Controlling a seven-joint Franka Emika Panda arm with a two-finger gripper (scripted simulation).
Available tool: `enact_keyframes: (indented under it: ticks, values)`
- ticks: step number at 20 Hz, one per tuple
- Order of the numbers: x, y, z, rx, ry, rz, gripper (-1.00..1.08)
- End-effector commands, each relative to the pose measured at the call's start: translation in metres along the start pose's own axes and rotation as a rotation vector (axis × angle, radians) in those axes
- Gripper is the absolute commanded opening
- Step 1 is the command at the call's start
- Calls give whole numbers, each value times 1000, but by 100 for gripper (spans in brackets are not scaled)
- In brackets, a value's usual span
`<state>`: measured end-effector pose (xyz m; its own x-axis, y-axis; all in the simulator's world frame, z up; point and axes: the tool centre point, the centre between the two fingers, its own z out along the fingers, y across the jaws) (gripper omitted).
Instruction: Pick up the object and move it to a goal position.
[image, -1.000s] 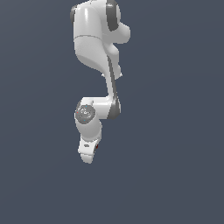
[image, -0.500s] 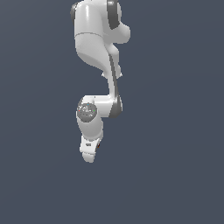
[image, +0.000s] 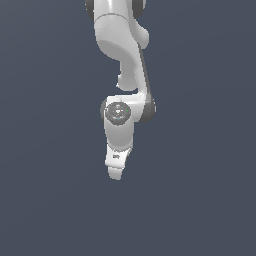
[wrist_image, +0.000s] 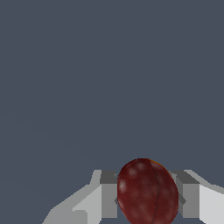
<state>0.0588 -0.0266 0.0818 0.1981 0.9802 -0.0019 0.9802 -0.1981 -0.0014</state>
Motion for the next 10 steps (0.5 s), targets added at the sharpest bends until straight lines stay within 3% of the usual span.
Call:
enact_keyframes:
  ticks: [1,10]
  values:
    - [22,-7,-23,-1,0,-1,-100]
    - [98,-29,-103,-1,0,-2,-100]
